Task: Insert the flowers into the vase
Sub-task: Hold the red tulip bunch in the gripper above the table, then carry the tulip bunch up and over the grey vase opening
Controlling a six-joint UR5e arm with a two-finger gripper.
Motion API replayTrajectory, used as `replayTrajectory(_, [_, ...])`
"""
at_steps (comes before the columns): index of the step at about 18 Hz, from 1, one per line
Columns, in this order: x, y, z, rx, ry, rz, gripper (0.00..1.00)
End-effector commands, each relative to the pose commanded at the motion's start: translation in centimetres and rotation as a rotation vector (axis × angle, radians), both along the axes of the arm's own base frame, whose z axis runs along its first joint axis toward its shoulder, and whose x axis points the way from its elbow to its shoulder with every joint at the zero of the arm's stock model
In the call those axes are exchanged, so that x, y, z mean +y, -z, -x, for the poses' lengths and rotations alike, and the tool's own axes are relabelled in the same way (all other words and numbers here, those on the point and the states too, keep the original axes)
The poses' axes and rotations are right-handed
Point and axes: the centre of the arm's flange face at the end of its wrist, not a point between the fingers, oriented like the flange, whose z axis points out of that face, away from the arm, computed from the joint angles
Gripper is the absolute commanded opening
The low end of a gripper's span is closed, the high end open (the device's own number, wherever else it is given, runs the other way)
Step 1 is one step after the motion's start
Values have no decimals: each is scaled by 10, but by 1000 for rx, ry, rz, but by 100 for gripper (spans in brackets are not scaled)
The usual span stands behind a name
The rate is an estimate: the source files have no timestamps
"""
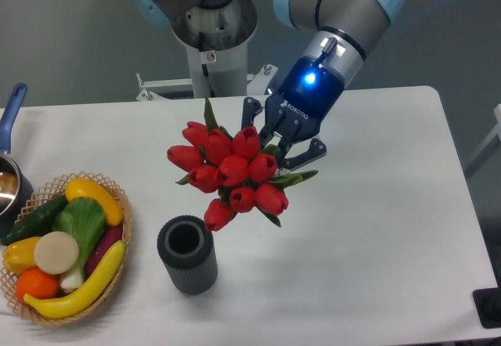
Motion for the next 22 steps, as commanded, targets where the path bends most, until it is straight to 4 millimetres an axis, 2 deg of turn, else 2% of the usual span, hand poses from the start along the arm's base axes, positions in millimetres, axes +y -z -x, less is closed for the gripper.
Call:
replayTrajectory(15, [3, 0, -6, 12, 12, 0, 30])
replayTrajectory(18, [14, 2, -20, -10, 53, -22, 30])
replayTrajectory(22, [18, -2, -27, -44, 128, -137, 30])
